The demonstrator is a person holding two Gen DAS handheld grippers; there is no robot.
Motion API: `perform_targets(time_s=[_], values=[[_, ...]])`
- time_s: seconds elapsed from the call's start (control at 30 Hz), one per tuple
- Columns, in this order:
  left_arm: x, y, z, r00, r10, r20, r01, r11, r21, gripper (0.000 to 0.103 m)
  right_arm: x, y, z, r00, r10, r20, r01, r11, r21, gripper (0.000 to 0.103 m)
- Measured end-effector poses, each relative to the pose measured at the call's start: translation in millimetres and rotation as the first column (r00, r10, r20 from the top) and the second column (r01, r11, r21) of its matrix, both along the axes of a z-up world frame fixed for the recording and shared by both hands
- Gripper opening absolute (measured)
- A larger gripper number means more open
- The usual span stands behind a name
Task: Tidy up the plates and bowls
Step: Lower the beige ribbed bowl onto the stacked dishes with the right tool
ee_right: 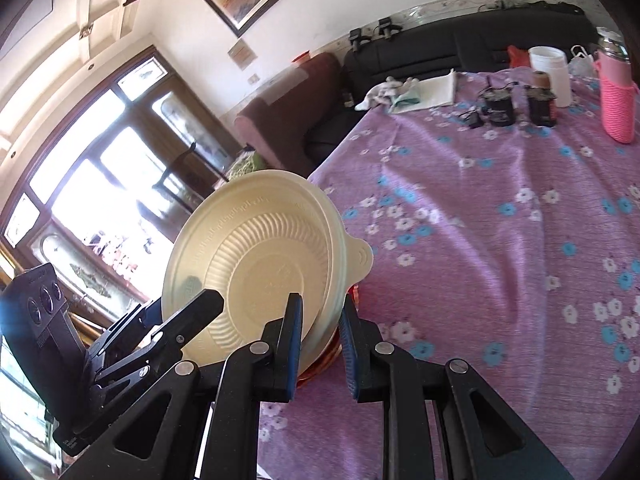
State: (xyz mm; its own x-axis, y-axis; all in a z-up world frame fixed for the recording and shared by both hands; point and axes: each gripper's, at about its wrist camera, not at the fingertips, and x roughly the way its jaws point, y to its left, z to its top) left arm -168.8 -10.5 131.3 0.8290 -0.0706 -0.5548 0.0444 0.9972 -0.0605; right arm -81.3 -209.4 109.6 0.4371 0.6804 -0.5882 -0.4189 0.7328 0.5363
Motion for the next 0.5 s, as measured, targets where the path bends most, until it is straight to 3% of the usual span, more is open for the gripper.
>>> perform_targets(time_s=[0.5], values=[[-1,41,-30,0.996,0.048,-0.076,-0.051,0.998,-0.042,0.047,6,45,-22,0.996,0.053,-0.067,-0.057,0.997,-0.053,0.021]])
